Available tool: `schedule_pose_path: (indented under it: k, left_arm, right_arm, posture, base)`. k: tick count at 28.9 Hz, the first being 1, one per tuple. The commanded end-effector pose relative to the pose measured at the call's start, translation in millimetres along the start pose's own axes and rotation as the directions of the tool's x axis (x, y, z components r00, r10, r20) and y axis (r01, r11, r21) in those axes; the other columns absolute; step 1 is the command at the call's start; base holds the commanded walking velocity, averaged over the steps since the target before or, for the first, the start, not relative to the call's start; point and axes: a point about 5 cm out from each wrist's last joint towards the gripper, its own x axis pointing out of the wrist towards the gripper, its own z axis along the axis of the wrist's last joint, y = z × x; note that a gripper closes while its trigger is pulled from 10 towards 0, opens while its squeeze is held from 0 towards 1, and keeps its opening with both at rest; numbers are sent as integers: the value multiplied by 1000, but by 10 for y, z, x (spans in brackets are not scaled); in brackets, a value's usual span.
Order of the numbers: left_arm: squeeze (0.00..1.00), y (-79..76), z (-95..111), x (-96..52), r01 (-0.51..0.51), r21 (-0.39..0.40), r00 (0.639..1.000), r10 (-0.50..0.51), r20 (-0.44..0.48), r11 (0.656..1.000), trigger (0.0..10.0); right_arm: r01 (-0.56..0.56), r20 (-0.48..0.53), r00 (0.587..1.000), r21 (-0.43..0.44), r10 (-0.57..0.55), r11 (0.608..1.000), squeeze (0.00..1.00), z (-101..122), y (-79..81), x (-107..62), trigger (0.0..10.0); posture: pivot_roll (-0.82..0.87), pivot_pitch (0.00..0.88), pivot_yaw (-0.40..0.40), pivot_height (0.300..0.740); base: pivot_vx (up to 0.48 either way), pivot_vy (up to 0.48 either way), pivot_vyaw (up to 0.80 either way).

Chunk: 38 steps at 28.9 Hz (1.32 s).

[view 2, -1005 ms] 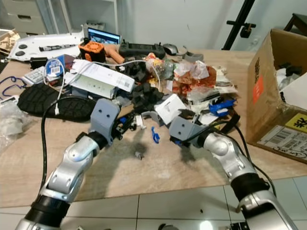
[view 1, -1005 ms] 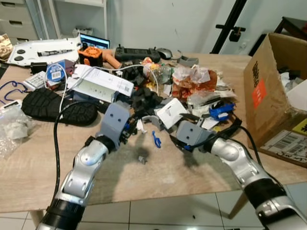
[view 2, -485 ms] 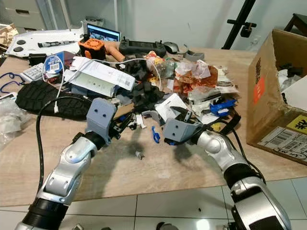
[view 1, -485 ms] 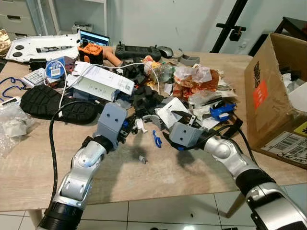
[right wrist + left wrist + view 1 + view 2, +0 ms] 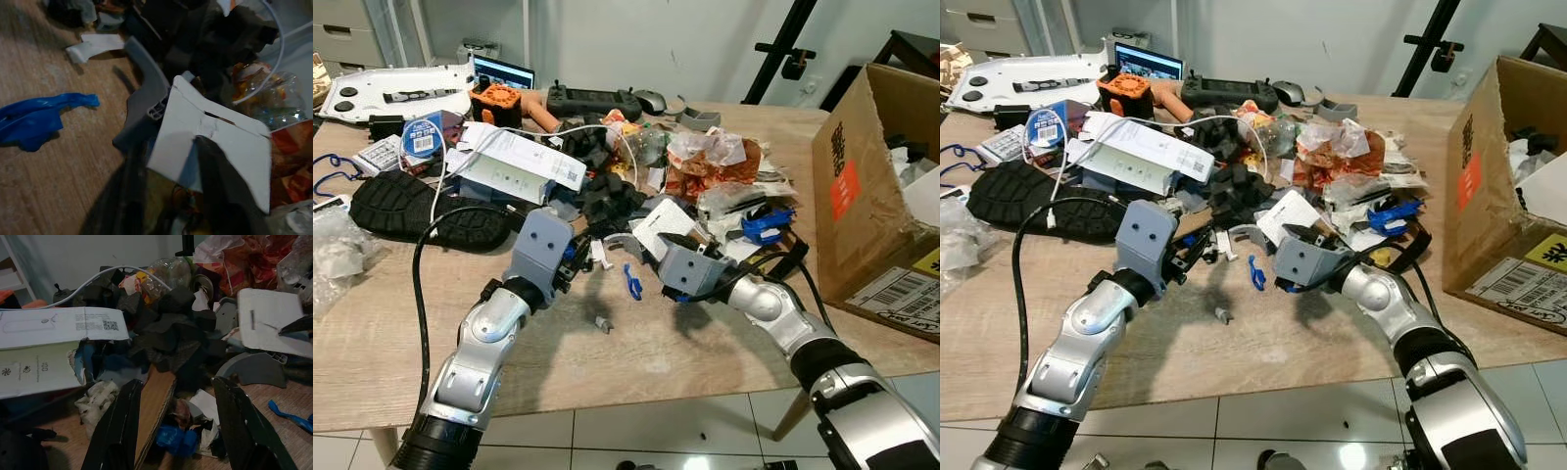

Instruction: Picking trash to rubbish bin

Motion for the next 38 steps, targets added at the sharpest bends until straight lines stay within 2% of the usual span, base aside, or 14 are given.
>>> schedule_pose_path:
  k: [1, 10, 14, 17, 19, 20, 23, 24, 29, 32, 34, 35, 36, 38]
  left_arm:
    - [0, -56, -3, 0, 17, -11, 1000, -17, -1, 1000, 10000]
    - [0, -24, 4, 19, 16, -6, 1000, -16, 1, 1000, 10000]
    - [0, -7, 11, 30, 14, -3, 1000, -14, 4, 1000, 10000]
    - [0, 3, 24, 46, 12, -3, 1000, -12, 12, 1000, 10000]
    - [0, -3, 36, 60, 14, -5, 1000, -14, 17, 1000, 10000]
    - [0, -3, 36, 60, 14, -5, 1000, -14, 17, 1000, 10000]
    - [0, -14, 53, 88, 21, -9, 999, -20, 27, 1000, 10000]
    - [0, -14, 53, 88, 21, -9, 999, -20, 27, 1000, 10000]
    - [0, -27, 77, 146, 35, -13, 999, -34, 42, 999, 10000]
    - [0, -28, 82, 152, 35, -14, 998, -34, 44, 999, 10000]
    - [0, -36, 83, 156, 37, -15, 998, -36, 46, 999, 10000]
    - [0, -36, 83, 156, 37, -15, 998, -36, 46, 999, 10000]
    - [0, -41, 83, 157, 38, -17, 998, -37, 48, 999, 10000]
    - [0, -41, 84, 158, 38, -17, 998, -37, 49, 999, 10000]
  right_arm:
    - [-30, -41, 999, 28, 31, 999, 0, -91, 87, -51, 0]
    - [-4, -26, 1000, 46, 5, 999, 0, -70, 13, -27, 0]
    - [50, 23, 998, 102, -52, 994, 0, 7, -102, 18, 0]
    - [193, 126, 968, 161, -215, 968, 0, 202, -456, 77, 0]
    - [279, 187, 934, 152, -304, 948, 0, 339, -699, 81, 0]
    - [279, 187, 934, 152, -304, 948, 0, 339, -699, 81, 0]
    - [342, 303, 888, 65, -345, 938, 0, 630, -1041, 75, 0]
    - [342, 303, 888, 65, -345, 938, 0, 630, -1041, 75, 0]
    - [462, 428, 791, 49, -436, 886, 0, 988, -1524, -59, 0]
    - [476, 444, 778, 44, -444, 879, 0, 1036, -1583, -82, 0]
    - [515, 459, 759, 10, -461, 857, 0, 1114, -1730, -145, 0]
    - [515, 459, 759, 10, -461, 857, 0, 1114, -1730, -145, 0]
    - [553, 410, 770, -49, -488, 832, 0, 1073, -1843, -212, 0]
    - [580, 371, 771, -74, -518, 811, 0, 1018, -1894, -257, 0]
  posture:
    - [14, 214, -126, 740]
    - [17, 205, -124, 740]
    - [17, 202, -122, 740]
    - [14, 194, -118, 740]
    - [14, 193, -118, 740]
    - [14, 193, -118, 740]
    - [9, 188, -116, 740]
    - [9, 188, -116, 740]
    - [-1, 178, -110, 740]
    - [-1, 176, -109, 740]
    - [-7, 170, -109, 740]
    - [-7, 170, -109, 740]
    - [-7, 170, -112, 740]
    - [-7, 170, -112, 740]
  base:
    - [0, 0, 0]
    - [0, 0, 0]
    - [0, 0, 0]
    - [0, 0, 0]
    - [0, 0, 0]
    - [0, 0, 0]
    - [0, 0, 0]
    - [0, 0, 0]
    - [0, 0, 0]
    - [0, 0, 0]
    - [0, 0, 0]
    - [0, 0, 0]
    - [0, 0, 0]
    - [0, 0, 0]
